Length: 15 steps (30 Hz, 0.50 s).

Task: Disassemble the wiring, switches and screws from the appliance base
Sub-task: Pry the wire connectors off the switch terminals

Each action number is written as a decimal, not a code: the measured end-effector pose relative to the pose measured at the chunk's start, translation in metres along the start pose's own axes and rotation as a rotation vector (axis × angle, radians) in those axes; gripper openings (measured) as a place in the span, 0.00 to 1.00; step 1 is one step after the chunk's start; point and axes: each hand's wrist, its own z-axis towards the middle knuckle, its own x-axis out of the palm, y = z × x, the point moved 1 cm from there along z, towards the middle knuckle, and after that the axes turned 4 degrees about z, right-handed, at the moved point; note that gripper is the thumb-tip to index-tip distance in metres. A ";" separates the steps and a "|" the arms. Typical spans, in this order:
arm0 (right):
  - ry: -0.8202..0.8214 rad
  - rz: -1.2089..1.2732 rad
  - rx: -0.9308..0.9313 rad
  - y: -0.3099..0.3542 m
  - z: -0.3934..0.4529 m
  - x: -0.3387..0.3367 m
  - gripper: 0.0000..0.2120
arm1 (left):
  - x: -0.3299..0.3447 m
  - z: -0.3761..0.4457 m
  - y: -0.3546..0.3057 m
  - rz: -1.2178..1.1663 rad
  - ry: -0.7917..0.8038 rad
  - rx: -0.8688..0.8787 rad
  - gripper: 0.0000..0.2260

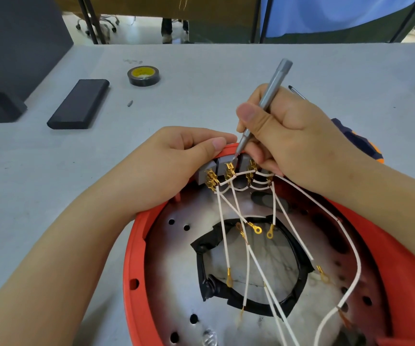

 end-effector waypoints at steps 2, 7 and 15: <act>0.010 0.002 -0.001 -0.001 0.001 0.001 0.10 | 0.000 0.000 0.000 -0.010 -0.004 -0.003 0.12; -0.007 -0.017 -0.014 -0.004 0.001 0.003 0.10 | 0.001 0.000 -0.001 -0.026 -0.007 -0.001 0.14; -0.009 -0.132 -0.099 0.000 -0.006 0.003 0.09 | 0.001 -0.002 -0.003 0.013 -0.031 -0.007 0.11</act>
